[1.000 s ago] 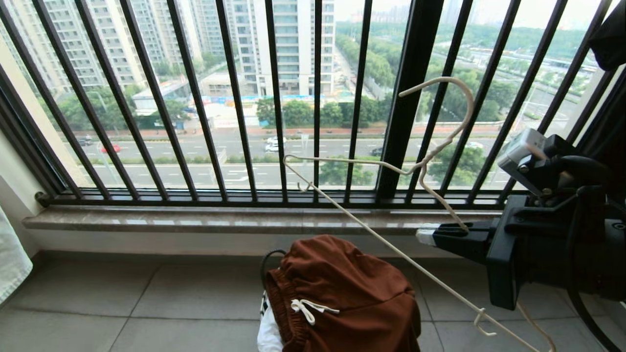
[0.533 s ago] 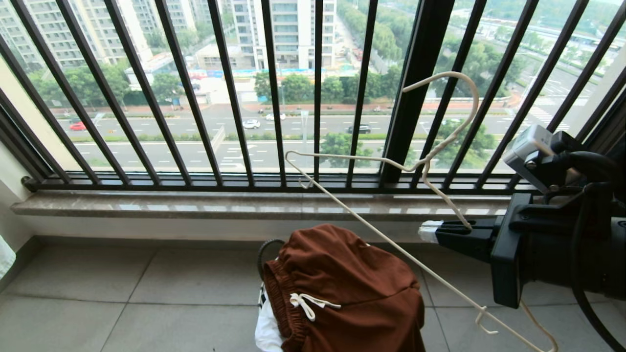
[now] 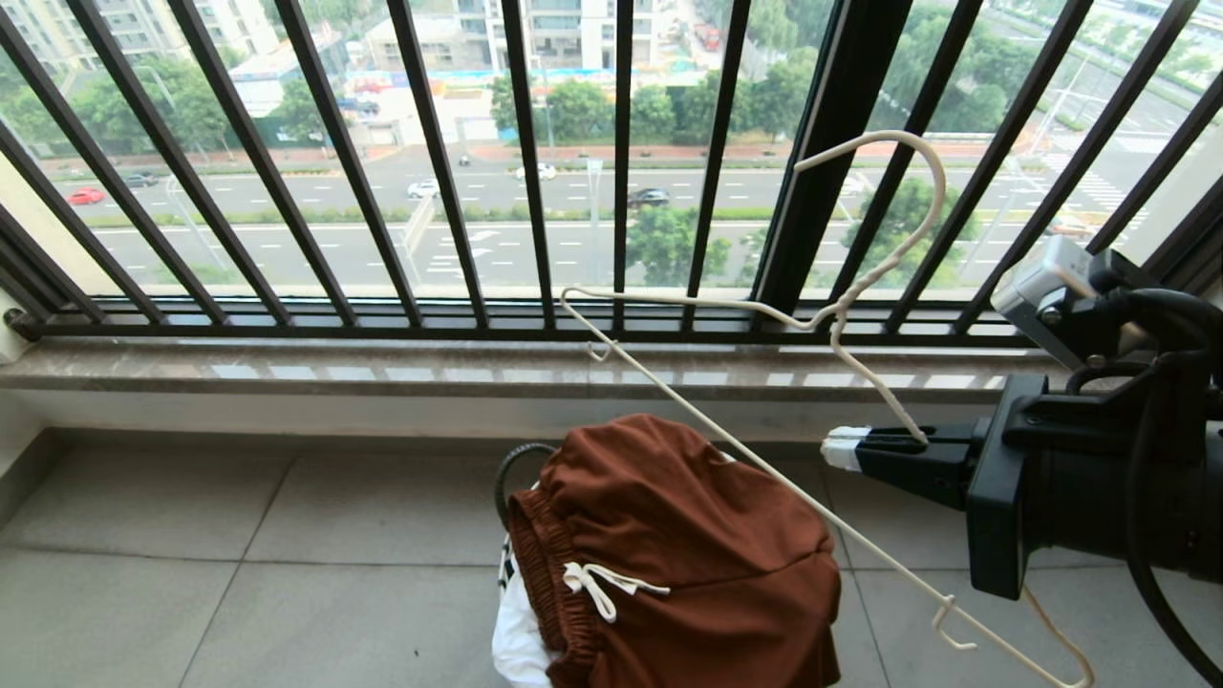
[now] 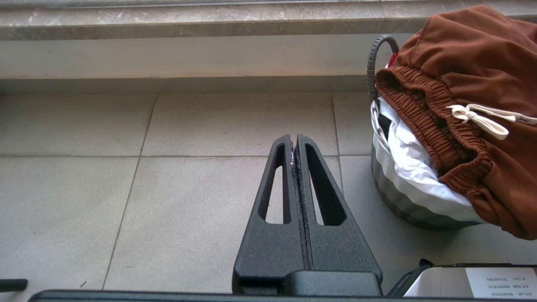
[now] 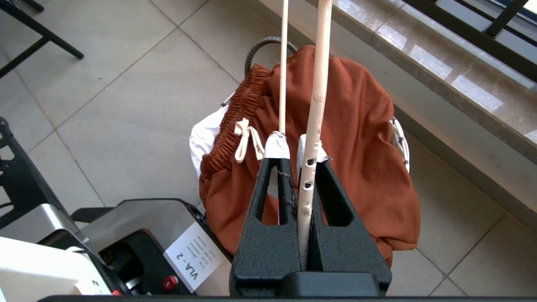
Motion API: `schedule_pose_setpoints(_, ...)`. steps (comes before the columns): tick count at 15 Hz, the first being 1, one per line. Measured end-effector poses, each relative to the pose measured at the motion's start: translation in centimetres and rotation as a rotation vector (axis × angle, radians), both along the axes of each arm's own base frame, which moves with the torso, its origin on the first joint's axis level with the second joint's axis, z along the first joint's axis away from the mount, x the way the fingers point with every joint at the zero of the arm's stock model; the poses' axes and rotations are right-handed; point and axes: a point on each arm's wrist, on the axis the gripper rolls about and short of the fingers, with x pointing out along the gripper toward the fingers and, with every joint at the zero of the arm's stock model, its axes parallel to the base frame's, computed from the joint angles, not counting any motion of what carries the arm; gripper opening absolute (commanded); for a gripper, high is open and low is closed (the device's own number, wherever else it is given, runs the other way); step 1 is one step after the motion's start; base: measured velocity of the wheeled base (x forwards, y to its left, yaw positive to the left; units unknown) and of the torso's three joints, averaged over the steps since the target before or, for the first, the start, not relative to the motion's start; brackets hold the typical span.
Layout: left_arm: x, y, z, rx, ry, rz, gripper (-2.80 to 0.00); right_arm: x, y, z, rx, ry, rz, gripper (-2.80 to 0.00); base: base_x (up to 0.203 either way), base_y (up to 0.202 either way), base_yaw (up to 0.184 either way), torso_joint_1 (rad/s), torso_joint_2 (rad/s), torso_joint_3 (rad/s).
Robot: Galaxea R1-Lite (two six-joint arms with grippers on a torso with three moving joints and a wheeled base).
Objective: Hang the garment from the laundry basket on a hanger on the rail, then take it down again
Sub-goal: Pick up clothes from the basket
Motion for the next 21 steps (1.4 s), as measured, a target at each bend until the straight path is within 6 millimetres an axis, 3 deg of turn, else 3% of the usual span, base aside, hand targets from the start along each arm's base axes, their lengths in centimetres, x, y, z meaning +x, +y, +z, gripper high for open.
schedule_pose_setpoints(6,0.0,0.0,0.0,0.000,-0.001,0.000,-2.80,-0.1,-0.1,0.1,0.003,-0.005,-0.001,-2.80,0.000,0.000,0.000,0.005,0.00,-0.177)
schedule_pose_setpoints(21,0.0,0.0,0.0,-0.002,-0.001,0.000,-2.80,-0.6,-0.1,1.5,0.101,-0.106,0.013,-2.80,0.000,0.000,0.000,0.000,0.00,-0.004)
